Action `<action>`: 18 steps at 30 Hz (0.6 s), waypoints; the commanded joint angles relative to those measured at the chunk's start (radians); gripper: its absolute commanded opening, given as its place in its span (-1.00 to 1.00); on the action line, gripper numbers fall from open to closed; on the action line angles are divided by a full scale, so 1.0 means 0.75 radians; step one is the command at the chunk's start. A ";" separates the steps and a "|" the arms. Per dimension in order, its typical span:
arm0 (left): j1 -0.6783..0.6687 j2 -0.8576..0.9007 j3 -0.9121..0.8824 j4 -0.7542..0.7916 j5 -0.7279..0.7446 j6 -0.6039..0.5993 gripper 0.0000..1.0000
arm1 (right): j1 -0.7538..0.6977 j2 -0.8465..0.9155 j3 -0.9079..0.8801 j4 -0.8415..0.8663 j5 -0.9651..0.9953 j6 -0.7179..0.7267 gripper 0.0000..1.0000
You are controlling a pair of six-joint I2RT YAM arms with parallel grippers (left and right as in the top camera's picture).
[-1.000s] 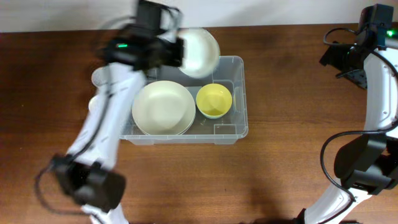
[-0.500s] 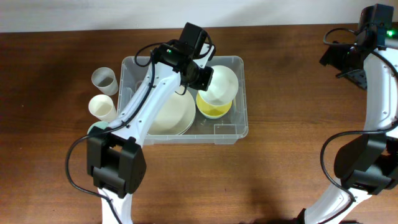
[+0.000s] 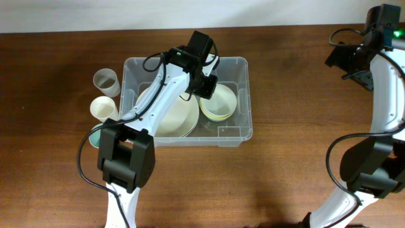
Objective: Pack container
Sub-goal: 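Carry the cream bowl into the bin onto the yellow bowl and release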
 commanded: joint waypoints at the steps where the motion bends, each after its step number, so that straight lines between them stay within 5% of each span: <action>1: 0.003 0.012 0.014 0.014 -0.073 0.012 0.20 | -0.002 0.000 -0.004 0.004 0.002 0.002 0.98; 2: 0.005 0.012 0.021 0.014 -0.097 0.012 0.48 | -0.002 0.000 -0.004 0.004 0.002 0.002 0.98; 3: 0.015 0.011 0.050 0.009 -0.134 0.012 0.99 | -0.002 0.000 -0.004 0.004 0.002 0.002 0.98; 13: 0.240 -0.005 0.559 -0.234 -0.151 0.000 0.99 | -0.002 0.000 -0.004 0.004 0.002 0.002 0.98; 18: 0.484 -0.005 0.679 -0.360 -0.281 -0.233 0.99 | -0.002 0.000 -0.004 0.004 0.002 0.002 0.98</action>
